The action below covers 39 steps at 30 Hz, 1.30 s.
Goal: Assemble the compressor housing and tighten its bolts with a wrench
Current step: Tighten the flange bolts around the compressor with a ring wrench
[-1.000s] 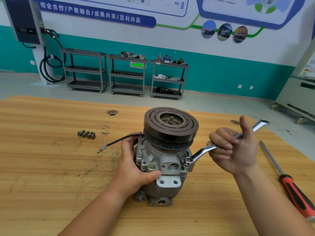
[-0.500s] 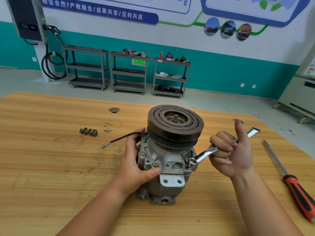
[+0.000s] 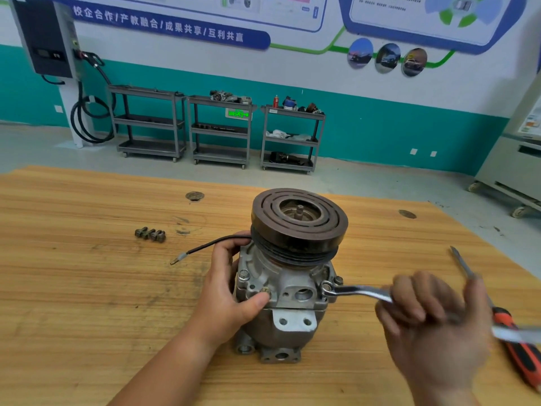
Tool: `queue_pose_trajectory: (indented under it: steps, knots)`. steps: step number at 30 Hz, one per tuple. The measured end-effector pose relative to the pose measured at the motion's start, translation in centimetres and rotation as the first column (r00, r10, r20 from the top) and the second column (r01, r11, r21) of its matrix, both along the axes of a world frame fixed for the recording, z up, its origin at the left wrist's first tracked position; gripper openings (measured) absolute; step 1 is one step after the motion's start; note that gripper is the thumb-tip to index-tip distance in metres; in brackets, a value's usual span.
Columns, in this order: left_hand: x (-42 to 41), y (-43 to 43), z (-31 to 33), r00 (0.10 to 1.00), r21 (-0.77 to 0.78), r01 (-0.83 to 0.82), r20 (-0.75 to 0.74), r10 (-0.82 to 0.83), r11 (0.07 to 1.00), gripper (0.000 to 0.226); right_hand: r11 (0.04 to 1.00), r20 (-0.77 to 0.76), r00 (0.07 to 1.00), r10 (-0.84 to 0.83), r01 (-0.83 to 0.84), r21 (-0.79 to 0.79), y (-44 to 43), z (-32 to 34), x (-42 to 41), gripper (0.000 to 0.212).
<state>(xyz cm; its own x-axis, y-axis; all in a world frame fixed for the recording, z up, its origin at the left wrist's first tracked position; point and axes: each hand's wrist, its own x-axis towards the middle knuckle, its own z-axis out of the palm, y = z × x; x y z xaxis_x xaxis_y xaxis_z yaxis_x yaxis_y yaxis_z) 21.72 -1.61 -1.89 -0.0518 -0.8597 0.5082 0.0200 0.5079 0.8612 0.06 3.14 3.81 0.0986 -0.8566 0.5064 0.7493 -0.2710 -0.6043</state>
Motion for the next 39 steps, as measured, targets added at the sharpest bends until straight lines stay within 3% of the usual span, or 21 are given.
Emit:
queue_pose_trajectory:
  steps: [2,3,4,6,8,9,12,13,14,15,16,18,19,21,23,27,32,35,37,38,39]
  knots:
    - [0.0,0.0,-0.1,1.0,0.005,0.008,-0.005,-0.008,1.0,0.071,0.972,0.101,0.974,0.201,-0.186,-0.141,0.3,0.8,0.3,0.035]
    - [0.1,0.0,-0.2,1.0,0.01,0.01,-0.004,-0.01,1.0,0.072,0.978,-0.064,0.983,0.175,-0.181,-0.106,1.0,0.6,0.7,0.032]
    - [0.1,0.0,-0.2,1.0,0.015,0.007,-0.002,-0.007,1.0,0.073,0.997,-0.288,0.957,-0.04,0.02,-0.075,1.9,0.3,1.1,0.034]
    - [0.2,0.0,-0.1,1.0,0.007,-0.002,0.003,0.002,1.0,0.077,0.999,-0.512,0.858,-0.042,0.05,0.002,3.2,-3.8,3.1,0.042]
    - [0.2,0.0,0.0,1.0,0.005,-0.01,0.005,0.01,1.0,0.086,0.95,-0.538,0.817,-0.207,0.299,0.089,5.0,-3.0,6.3,0.066]
    - [0.2,0.1,0.0,1.0,0.013,-0.012,0.007,0.012,1.0,0.088,0.904,-0.504,0.837,-0.211,0.364,0.225,5.0,-1.8,7.0,0.072]
    - [0.4,-0.1,-0.3,1.0,0.022,-0.013,0.017,0.012,1.0,0.079,0.868,-0.534,0.84,-0.096,0.333,0.367,4.6,0.6,4.2,0.066]
    - [0.4,-0.1,-0.3,1.0,0.022,-0.01,0.021,0.009,1.0,0.08,0.895,-0.529,0.846,-0.068,0.286,0.343,4.0,1.8,3.2,0.058]
    - [0.4,-0.2,-0.3,1.0,0.023,-0.007,0.024,0.007,1.0,0.082,0.977,-0.44,0.897,0.046,0.052,0.207,4.0,2.5,2.0,0.043]
    - [0.4,-0.2,-0.4,1.0,0.025,-0.007,0.027,0.006,1.0,0.083,0.969,-0.221,0.946,0.238,-0.218,0.112,3.5,2.4,1.2,0.026]
    - [0.4,-0.2,-0.4,1.0,0.029,-0.008,0.028,0.007,1.0,0.083,0.938,-0.067,0.936,0.346,-0.347,-0.012,3.5,3.1,1.3,0.037]
    - [0.4,-0.3,-0.5,1.0,0.031,-0.005,0.027,0.004,1.0,0.08,0.966,0.107,0.966,0.234,-0.244,0.09,1.2,3.6,-0.6,0.046]
    - [0.4,-0.3,-0.5,1.0,0.038,-0.004,0.025,0.003,0.999,0.083,0.977,0.007,0.993,0.121,-0.12,0.178,0.1,3.5,-0.9,0.053]
    - [0.4,-0.2,-0.4,1.0,0.061,0.0,0.023,-0.001,0.998,0.093,0.955,-0.151,0.982,0.113,-0.065,0.289,-2.2,3.6,-1.8,0.058]
    - [0.4,-0.2,-0.3,1.0,0.078,0.002,0.027,-0.004,0.997,0.097,0.926,-0.176,0.971,0.164,-0.09,0.366,-3.9,3.9,-1.8,0.059]
    - [0.4,-0.2,-0.2,0.999,0.093,0.014,0.04,-0.018,0.996,0.097,0.851,-0.138,0.904,0.405,-0.317,0.419,-6.9,3.1,-1.7,0.058]
    - [0.6,-0.2,-0.4,0.999,0.093,0.011,0.052,-0.016,0.996,0.1,0.808,-0.112,0.921,0.373,-0.263,0.528,-7.4,3.1,-1.0,0.06]
    - [0.7,-0.3,-0.6,0.998,0.1,0.015,0.057,-0.021,0.995,0.118,0.844,-0.058,0.984,0.167,-0.112,0.525,-5.1,2.9,-0.8,0.059]
    - [0.7,-0.2,-0.5,0.998,0.104,0.029,0.049,-0.034,0.994,0.123,0.884,-0.079,0.993,-0.083,0.11,0.454,-2.7,1.5,-0.9,0.054]
    - [0.7,-0.2,-0.3,0.998,0.097,0.037,0.048,-0.042,0.995,0.122,0.912,-0.026,0.99,-0.137,0.136,0.387,-1.4,0.7,-0.6,0.052]
    - [0.6,-0.1,-0.2,0.998,0.089,0.035,0.055,-0.04,0.995,0.12,0.962,0.124,0.988,-0.088,0.052,0.268,0.0,-0.2,-0.2,0.051]
